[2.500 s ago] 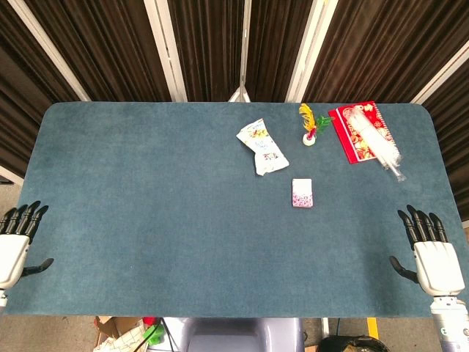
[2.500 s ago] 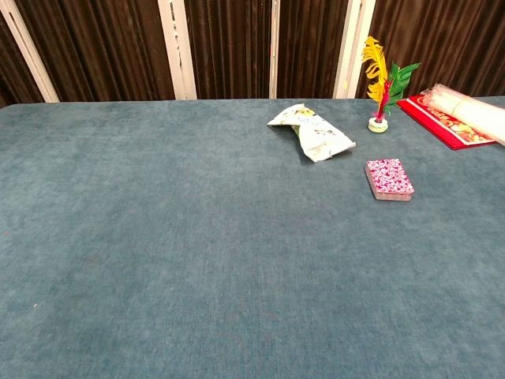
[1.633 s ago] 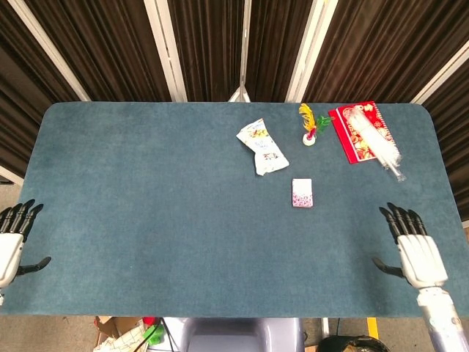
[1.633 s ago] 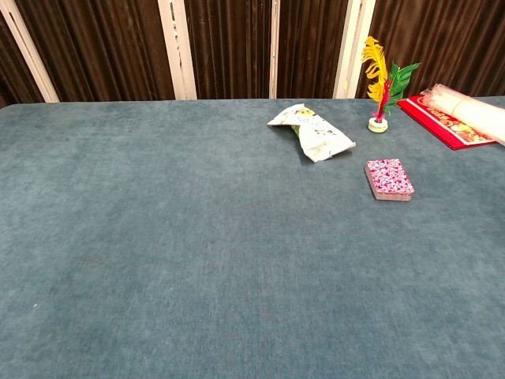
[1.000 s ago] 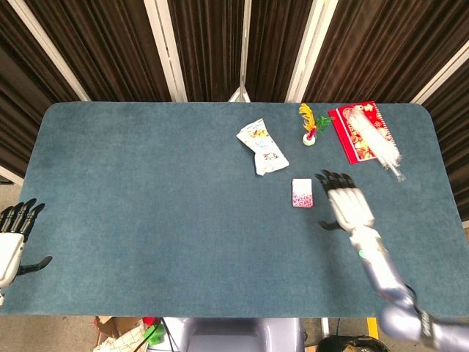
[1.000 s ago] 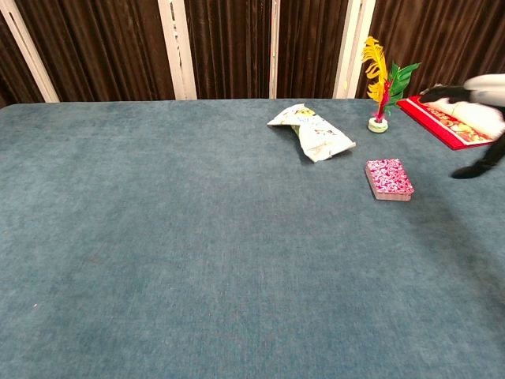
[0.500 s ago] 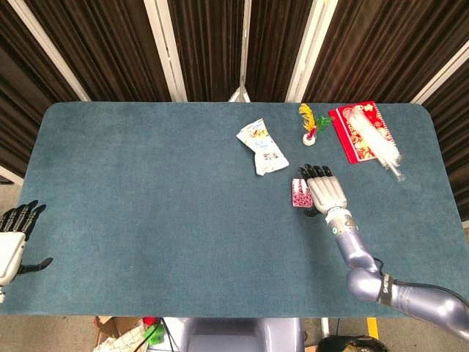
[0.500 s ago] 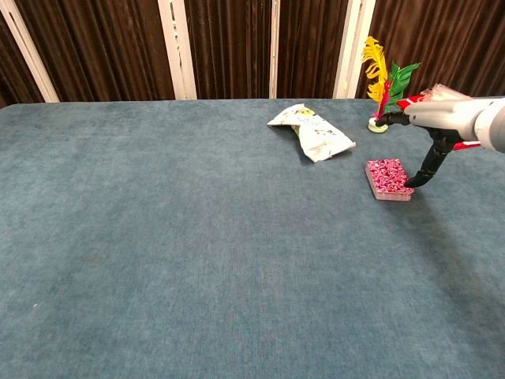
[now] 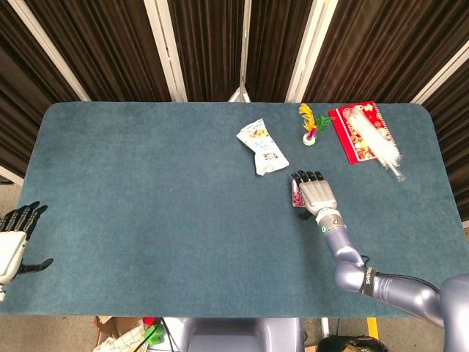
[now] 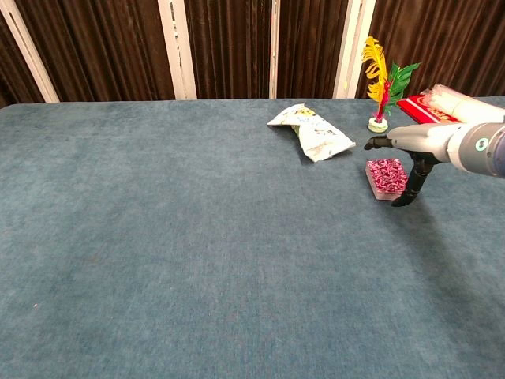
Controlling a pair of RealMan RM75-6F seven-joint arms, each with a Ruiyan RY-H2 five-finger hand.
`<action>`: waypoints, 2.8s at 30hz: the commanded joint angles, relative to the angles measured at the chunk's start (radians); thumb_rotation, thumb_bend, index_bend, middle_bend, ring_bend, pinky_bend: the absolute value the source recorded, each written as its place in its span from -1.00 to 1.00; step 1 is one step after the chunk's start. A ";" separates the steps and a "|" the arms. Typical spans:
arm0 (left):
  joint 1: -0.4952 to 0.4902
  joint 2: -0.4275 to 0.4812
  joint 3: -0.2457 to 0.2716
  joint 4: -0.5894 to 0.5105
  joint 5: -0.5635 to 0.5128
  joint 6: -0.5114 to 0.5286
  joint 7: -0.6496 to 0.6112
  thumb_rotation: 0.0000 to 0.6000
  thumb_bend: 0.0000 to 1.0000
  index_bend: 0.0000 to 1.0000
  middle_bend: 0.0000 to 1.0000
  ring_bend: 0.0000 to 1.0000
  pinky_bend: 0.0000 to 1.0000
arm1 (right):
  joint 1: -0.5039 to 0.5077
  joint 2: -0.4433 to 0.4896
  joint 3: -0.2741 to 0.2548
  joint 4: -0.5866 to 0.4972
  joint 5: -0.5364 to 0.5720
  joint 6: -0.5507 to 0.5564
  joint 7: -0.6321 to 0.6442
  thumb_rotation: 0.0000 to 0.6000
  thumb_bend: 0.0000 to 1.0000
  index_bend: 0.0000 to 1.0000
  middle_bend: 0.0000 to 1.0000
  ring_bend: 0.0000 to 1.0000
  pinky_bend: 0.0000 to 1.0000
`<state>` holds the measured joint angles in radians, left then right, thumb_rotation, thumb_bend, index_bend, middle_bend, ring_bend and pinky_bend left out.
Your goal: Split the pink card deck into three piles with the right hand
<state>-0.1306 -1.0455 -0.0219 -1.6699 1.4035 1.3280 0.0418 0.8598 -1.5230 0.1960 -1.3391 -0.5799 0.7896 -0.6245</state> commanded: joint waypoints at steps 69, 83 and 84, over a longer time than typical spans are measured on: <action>-0.001 -0.005 0.005 -0.013 -0.014 0.001 0.025 1.00 -0.96 -1.00 -1.00 -1.00 -1.00 | -0.127 0.062 -0.070 -0.022 -0.141 0.081 0.229 1.00 -0.38 -0.23 -0.32 -0.82 -1.00; -0.003 0.001 0.007 -0.014 -0.019 -0.007 0.020 1.00 -0.96 -1.00 -1.00 -1.00 -1.00 | -0.118 0.039 -0.077 0.021 -0.106 0.050 0.199 1.00 -0.38 -0.67 -0.53 -0.94 -1.00; -0.003 0.001 0.007 -0.014 -0.019 -0.007 0.021 1.00 -0.96 -1.00 -1.00 -1.00 -1.00 | -0.118 0.040 -0.078 0.020 -0.104 0.049 0.196 1.00 -0.38 -0.68 -0.54 -0.94 -1.00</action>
<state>-0.1336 -1.0441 -0.0150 -1.6838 1.3849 1.3207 0.0631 0.7412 -1.4839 0.1187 -1.3188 -0.6852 0.8397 -0.4274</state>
